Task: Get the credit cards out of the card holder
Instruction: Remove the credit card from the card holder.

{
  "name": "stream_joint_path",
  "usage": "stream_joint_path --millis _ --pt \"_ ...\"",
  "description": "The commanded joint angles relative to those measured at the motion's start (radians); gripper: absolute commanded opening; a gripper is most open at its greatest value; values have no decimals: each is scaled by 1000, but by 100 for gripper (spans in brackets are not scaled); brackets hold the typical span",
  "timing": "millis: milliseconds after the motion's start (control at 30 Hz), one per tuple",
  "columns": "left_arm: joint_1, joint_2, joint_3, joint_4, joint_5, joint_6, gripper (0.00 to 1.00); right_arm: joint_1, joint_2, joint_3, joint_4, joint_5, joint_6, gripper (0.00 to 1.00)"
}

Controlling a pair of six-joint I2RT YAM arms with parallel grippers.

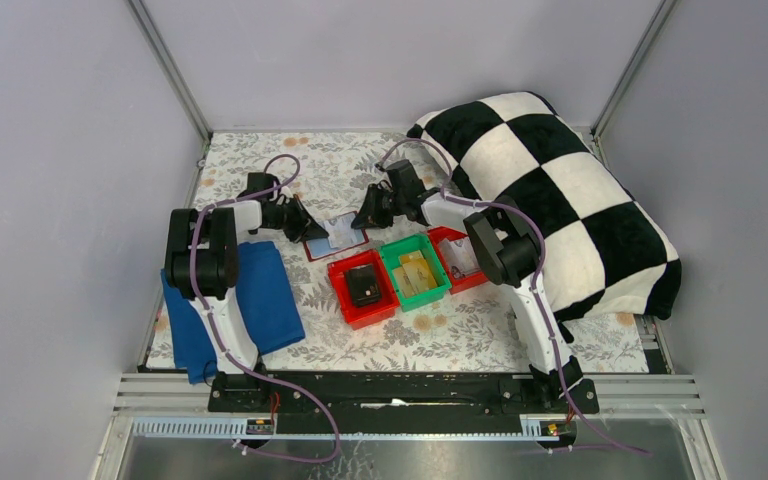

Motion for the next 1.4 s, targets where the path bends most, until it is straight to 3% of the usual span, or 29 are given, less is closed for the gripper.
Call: stream_joint_path --millis 0,1367 --pt "4 -46 2 21 2 10 0 -11 -24 -43 -42 28 -22 22" --pt "9 -41 17 -21 34 54 0 27 -60 7 8 -40 -6 27"
